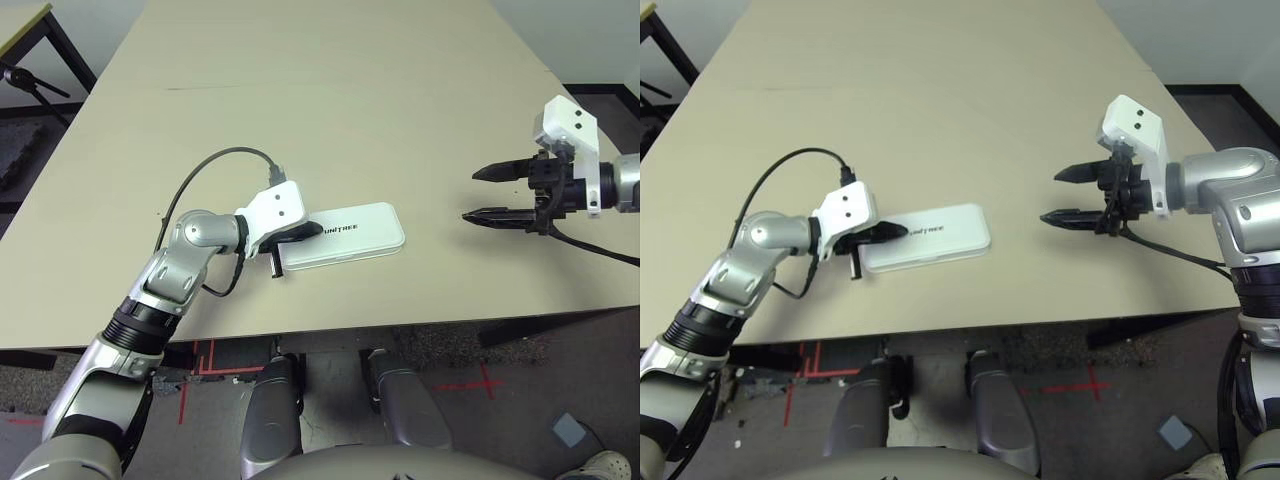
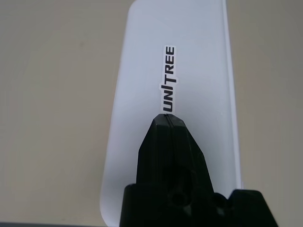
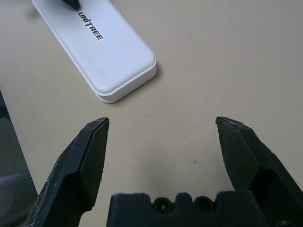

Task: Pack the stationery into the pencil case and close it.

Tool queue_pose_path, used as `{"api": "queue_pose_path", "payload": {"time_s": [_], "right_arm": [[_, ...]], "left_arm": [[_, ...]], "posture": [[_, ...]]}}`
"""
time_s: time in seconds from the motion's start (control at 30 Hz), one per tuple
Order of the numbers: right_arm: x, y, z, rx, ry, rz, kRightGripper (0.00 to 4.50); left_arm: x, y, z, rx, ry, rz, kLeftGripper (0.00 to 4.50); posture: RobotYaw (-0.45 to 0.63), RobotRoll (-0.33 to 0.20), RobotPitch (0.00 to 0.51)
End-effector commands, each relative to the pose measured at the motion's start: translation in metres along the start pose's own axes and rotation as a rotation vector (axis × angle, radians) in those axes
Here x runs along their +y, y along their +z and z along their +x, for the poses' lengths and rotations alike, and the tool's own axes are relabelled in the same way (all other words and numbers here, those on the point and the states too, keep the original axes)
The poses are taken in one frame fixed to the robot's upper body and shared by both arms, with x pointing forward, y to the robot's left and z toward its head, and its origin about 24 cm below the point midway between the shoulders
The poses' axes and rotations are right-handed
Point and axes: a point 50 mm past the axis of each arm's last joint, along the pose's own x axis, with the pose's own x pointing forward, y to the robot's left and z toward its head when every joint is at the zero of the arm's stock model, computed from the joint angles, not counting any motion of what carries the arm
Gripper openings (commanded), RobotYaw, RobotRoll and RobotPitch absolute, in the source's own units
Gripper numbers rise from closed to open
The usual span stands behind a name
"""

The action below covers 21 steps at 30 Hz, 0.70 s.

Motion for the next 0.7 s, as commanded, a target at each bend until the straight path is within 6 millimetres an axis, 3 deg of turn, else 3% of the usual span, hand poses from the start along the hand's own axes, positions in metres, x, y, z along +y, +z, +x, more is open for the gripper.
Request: {"api": "queue_pose_path", "payload": {"time_s": [0.03, 0.2, 0.3, 0.4, 0.6, 0.7], "right_arm": [[0.001, -0.003, 0.004, 0.012, 0.008, -0.003, 4.50], [-0.002, -0.005, 0.007, -0.032, -0.032, 0.008, 4.50], [-0.011, -0.008, 0.011, -0.094, -0.113, 0.012, 4.50], [-0.021, -0.012, 0.017, -0.183, -0.211, 0.029, 4.50], [-0.043, -0.026, 0.026, -0.316, -0.475, 0.108, 4.50], [-0.054, -0.039, 0.027, -0.345, -0.649, 0.166, 4.50]], "left_arm": [[-0.019, -0.016, 0.007, 0.081, -0.102, -0.047, 0.02], [-0.001, -0.011, 0.004, 0.017, 0.054, -0.066, 0.19], [0.019, -0.008, -0.003, -0.001, 0.211, -0.090, 0.95], [0.044, -0.006, -0.014, -0.059, 0.420, -0.145, 2.13], [0.072, -0.011, -0.034, -0.182, 0.785, -0.316, 4.48], [0.081, -0.027, -0.048, -0.189, 0.997, -0.413, 4.48]], "posture": [[-0.18, 0.000, 0.169], [-0.18, 0.000, 0.170], [-0.17, 0.000, 0.172], [-0.17, 0.000, 0.174], [-0.14, 0.000, 0.186], [-0.14, 0.000, 0.190]]}}
